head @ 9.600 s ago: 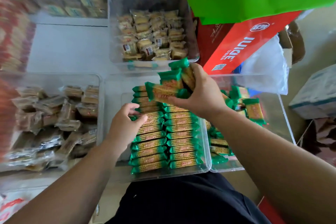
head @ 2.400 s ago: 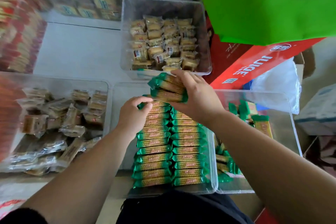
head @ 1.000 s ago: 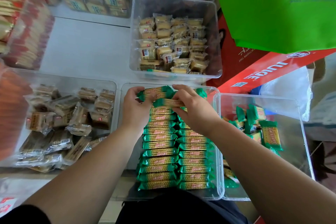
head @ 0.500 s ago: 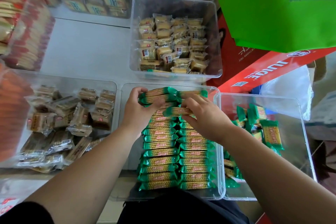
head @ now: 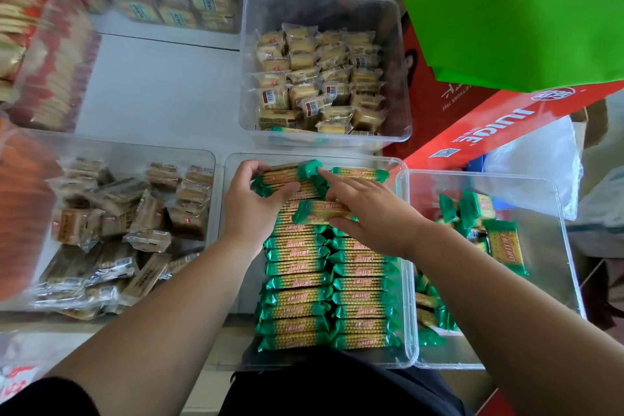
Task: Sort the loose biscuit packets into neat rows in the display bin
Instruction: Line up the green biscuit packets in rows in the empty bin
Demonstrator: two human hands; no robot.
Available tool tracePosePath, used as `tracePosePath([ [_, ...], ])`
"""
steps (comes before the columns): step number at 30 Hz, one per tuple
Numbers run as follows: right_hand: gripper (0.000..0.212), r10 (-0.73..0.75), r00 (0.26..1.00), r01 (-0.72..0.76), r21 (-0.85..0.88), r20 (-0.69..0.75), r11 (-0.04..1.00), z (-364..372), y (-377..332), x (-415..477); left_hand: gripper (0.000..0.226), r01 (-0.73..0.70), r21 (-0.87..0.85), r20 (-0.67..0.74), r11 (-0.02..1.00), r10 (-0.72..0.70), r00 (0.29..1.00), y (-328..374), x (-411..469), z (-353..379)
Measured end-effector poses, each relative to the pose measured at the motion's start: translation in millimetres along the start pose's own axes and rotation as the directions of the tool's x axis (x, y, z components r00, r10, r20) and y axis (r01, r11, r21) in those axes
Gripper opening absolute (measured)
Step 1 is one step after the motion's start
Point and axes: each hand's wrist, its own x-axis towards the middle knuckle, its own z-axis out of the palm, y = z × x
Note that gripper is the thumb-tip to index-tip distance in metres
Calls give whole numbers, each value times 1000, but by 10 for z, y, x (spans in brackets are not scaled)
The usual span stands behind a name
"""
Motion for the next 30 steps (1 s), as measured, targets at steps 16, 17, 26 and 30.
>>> tracePosePath([
  [16, 28, 168, 932, -184, -19, -322, 983, 95, 119, -118, 51, 49, 308, -125, 950, -10, 992, -49, 123, 152],
  [17, 28, 175, 911, -208, -50, -374, 977, 99, 136, -142, 44, 17, 308, -124, 951, 23, 992, -66, 102, 153],
  [26, 30, 224, 822, -315, -90, -523, 945, 172, 303, -225, 44, -55, 405, -71, 913, 91, 993, -75, 198, 176],
  [30, 31, 259, 813, -332, -50, -522, 942, 206, 307, -210, 44, -55, 418, -80, 907, 97, 992, -99, 191, 203],
])
